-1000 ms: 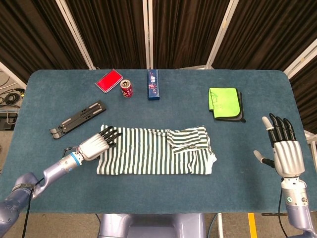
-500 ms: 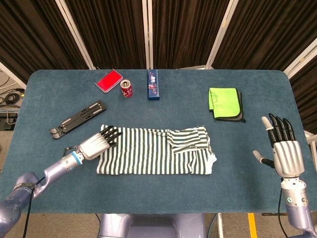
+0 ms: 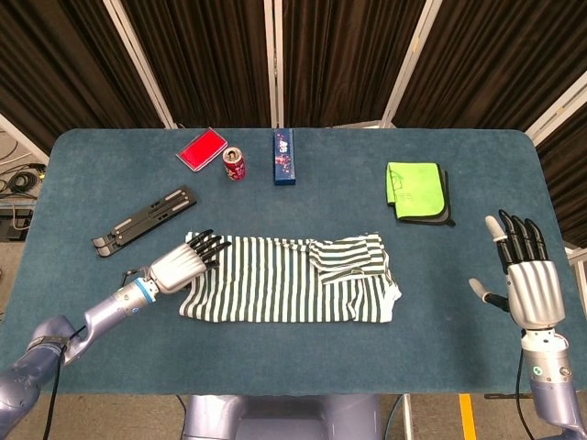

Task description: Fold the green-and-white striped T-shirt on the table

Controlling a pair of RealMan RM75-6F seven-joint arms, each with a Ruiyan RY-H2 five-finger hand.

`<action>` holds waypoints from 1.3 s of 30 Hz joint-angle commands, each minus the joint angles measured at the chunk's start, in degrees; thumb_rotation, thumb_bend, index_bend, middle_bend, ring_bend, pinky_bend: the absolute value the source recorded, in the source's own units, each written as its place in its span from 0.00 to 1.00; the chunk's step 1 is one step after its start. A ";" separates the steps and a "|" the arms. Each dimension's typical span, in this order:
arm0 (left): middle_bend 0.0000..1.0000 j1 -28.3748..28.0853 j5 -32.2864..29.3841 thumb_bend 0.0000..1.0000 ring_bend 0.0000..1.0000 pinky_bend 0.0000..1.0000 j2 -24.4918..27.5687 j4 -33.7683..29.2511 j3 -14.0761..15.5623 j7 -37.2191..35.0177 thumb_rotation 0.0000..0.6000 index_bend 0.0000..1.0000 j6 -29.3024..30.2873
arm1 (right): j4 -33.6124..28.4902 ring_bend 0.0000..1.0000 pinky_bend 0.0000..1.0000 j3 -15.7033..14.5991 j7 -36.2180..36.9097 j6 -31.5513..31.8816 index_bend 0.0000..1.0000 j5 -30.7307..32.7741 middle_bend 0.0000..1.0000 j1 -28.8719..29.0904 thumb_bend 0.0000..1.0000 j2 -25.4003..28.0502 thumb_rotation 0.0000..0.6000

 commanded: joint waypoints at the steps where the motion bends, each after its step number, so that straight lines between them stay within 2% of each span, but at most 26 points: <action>1: 0.00 -0.06 -0.09 0.35 0.00 0.00 -0.02 -0.20 0.16 0.06 1.00 0.38 -0.12 | -0.11 0.00 0.00 0.07 0.05 0.01 0.00 -0.09 0.00 -0.08 0.00 0.06 1.00; 13: 0.00 -0.15 -0.64 0.50 0.00 0.00 -0.51 -0.33 0.42 -0.49 1.00 0.45 -0.69 | -0.48 0.00 0.00 0.21 -0.08 0.26 0.00 -0.96 0.00 -0.39 0.00 0.25 1.00; 18: 0.00 -0.14 -1.09 0.56 0.00 0.00 -0.79 -0.35 0.33 -1.19 1.00 0.56 -0.76 | -0.58 0.00 0.00 0.28 -0.08 0.22 0.00 -1.24 0.00 -0.49 0.00 0.29 1.00; 25: 0.00 -0.09 -1.71 0.56 0.00 0.00 -1.01 -0.42 0.01 -2.17 1.00 0.72 -0.43 | -0.52 0.00 0.00 0.45 0.14 0.18 0.00 -1.48 0.00 -0.58 0.00 0.26 1.00; 28: 0.00 -0.10 -1.69 0.56 0.00 0.00 -0.93 -0.39 0.06 -2.13 1.00 0.76 -0.10 | -0.45 0.00 0.00 0.50 0.17 0.11 0.00 -1.55 0.00 -0.58 0.00 0.22 1.00; 34: 0.00 -0.01 -1.39 0.56 0.00 0.00 -0.22 -0.41 0.53 -1.93 1.00 0.83 0.41 | -0.18 0.00 0.00 0.50 0.15 -0.27 0.00 -1.59 0.00 -0.54 0.00 0.08 1.00; 39: 0.00 0.62 -0.90 0.57 0.00 0.00 1.53 -0.47 1.34 -1.76 1.00 0.83 1.54 | 0.16 0.00 0.00 0.46 -0.08 -0.87 0.00 -1.44 0.00 -0.41 0.00 -0.22 1.00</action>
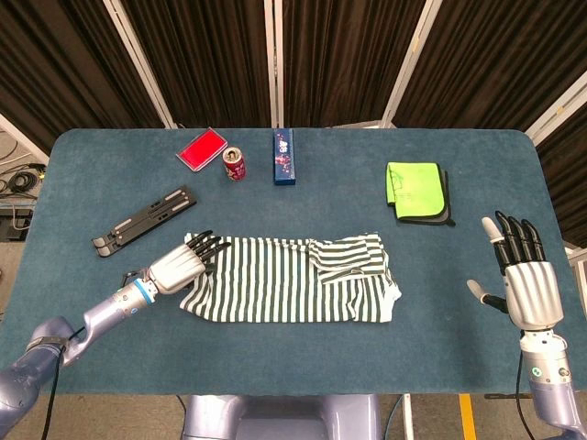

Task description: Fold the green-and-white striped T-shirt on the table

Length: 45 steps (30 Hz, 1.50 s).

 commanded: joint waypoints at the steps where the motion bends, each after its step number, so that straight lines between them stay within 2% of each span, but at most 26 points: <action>1: 0.00 0.62 0.03 0.57 0.00 0.00 1.14 -0.10 0.30 -0.15 1.00 0.83 0.83 | 0.12 0.00 0.00 0.01 -0.16 -0.08 0.00 -0.02 0.00 0.05 0.00 -0.15 1.00; 14: 0.00 7.15 -0.50 0.59 0.00 0.00 9.64 -0.03 1.86 -1.38 1.00 0.84 8.16 | -0.25 0.00 0.00 -0.24 -1.91 0.01 0.00 -0.70 0.00 -0.11 0.00 -0.23 1.00; 22: 0.00 11.62 -1.77 0.59 0.00 0.00 13.70 1.29 2.39 -1.90 1.00 0.84 9.28 | -0.74 0.00 0.00 -0.54 -2.47 0.23 0.00 -1.56 0.00 -0.14 0.00 -0.29 1.00; 34: 0.00 17.58 -4.43 0.60 0.00 0.00 13.81 9.27 1.94 -6.18 1.00 0.84 6.59 | -0.93 0.00 0.00 -0.71 -3.41 0.14 0.00 -1.90 0.00 -0.25 0.00 -0.54 1.00; 41: 0.00 18.25 -4.61 0.60 0.00 0.00 12.72 12.21 1.49 -8.23 1.00 0.84 6.20 | -0.76 0.00 0.00 -0.58 -3.25 -0.36 0.00 -1.58 0.00 -0.15 0.00 -0.56 1.00; 45: 0.00 17.15 -4.52 0.60 0.00 0.00 11.24 12.15 0.60 -8.74 1.00 0.84 8.28 | -0.98 0.00 0.00 -0.48 -2.98 -0.31 0.00 -1.54 0.00 -0.21 0.00 -0.35 1.00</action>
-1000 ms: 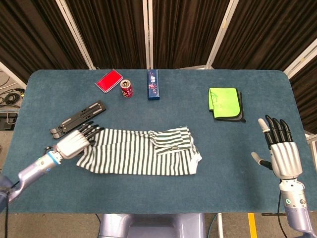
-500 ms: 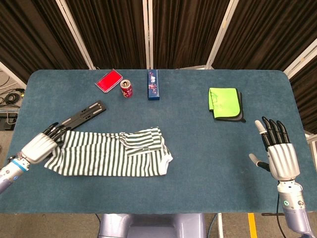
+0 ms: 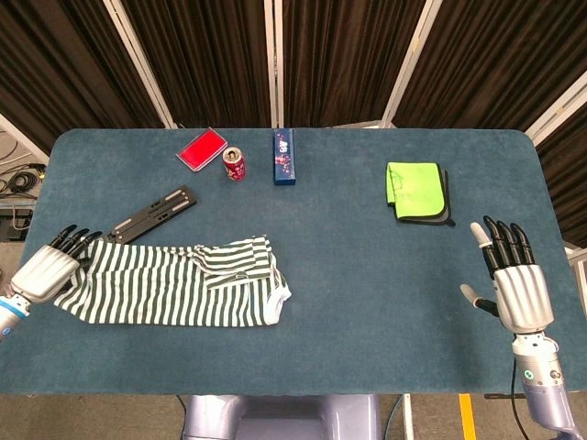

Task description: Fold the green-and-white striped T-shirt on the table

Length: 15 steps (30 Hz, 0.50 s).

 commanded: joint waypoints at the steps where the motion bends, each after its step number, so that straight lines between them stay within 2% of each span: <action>1: 0.00 -1.28 -0.01 0.60 0.00 0.00 -1.40 -0.53 -1.08 -0.49 1.00 0.84 2.44 | -0.13 0.00 0.00 0.11 0.19 0.13 0.00 0.05 0.00 -0.07 0.00 0.14 1.00; 6: 0.00 -6.09 0.15 0.60 0.00 0.00 -4.62 -4.54 -3.79 0.35 1.00 0.84 7.79 | -0.35 0.00 0.00 0.36 1.06 0.40 0.00 0.17 0.00 -0.24 0.00 0.65 1.00; 15: 0.00 -11.05 1.52 0.60 0.00 0.00 -6.56 -10.71 -4.92 4.51 1.00 0.84 7.62 | -0.47 0.00 0.00 0.58 2.32 0.01 0.00 0.75 0.00 -0.36 0.00 1.20 1.00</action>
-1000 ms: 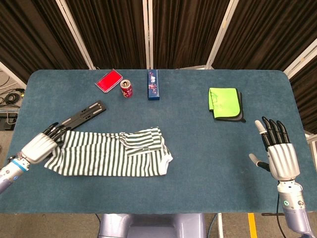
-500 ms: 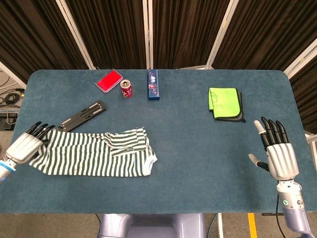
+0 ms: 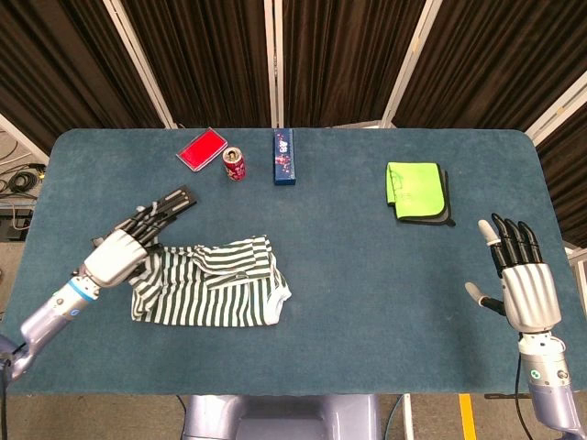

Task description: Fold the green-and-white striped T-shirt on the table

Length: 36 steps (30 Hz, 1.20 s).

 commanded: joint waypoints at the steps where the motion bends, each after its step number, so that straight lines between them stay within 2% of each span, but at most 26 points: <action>1: 0.00 -2.06 0.74 0.60 0.00 0.00 -0.72 -2.40 -0.37 1.98 1.00 0.84 -1.15 | -0.03 0.00 0.00 0.09 0.27 -0.15 0.00 0.19 0.00 -0.01 0.00 0.16 1.00; 8: 0.00 -5.48 1.49 0.59 0.00 0.00 -2.74 -5.86 -0.99 4.71 1.00 0.84 -3.93 | 0.05 0.00 0.00 0.18 0.60 -0.49 0.00 0.41 0.00 0.05 0.00 0.26 1.00; 15: 0.00 -8.53 1.70 0.59 0.00 0.00 -6.34 -6.77 -1.78 6.55 1.00 0.84 -7.32 | 0.16 0.00 0.00 0.34 0.76 -0.66 0.00 0.70 0.00 0.06 0.00 0.27 1.00; 22: 0.00 -11.47 1.63 0.59 0.00 0.00 -11.24 -5.21 -2.26 8.19 1.00 0.84 -11.74 | 0.38 0.00 0.00 0.36 0.95 -0.84 0.00 0.84 0.00 0.08 0.00 0.22 1.00; 32: 0.00 -13.27 1.56 0.58 0.00 0.00 -16.46 -2.00 -2.39 8.85 1.00 0.79 -13.39 | 0.51 0.00 0.00 0.36 1.32 -0.77 0.00 0.84 0.00 -0.05 0.00 0.40 1.00; 33: 0.00 -13.28 1.47 0.57 0.00 0.00 -16.72 -1.84 -2.44 8.87 1.00 0.76 -13.33 | 0.52 0.00 0.00 0.34 1.34 -0.77 0.00 0.82 0.00 -0.06 0.00 0.42 1.00; 35: 0.00 -13.30 1.13 0.56 0.00 0.00 -17.18 -1.57 -2.69 9.02 1.00 0.63 -13.26 | 0.47 0.00 0.00 0.33 1.36 -0.78 0.00 0.77 0.00 -0.06 0.00 0.44 1.00; 36: 0.00 -13.29 0.95 0.56 0.00 0.00 -17.30 -1.61 -2.83 8.97 1.00 0.47 -13.21 | 0.44 0.00 0.00 0.33 1.39 -0.76 0.00 0.76 0.00 -0.07 0.00 0.45 1.00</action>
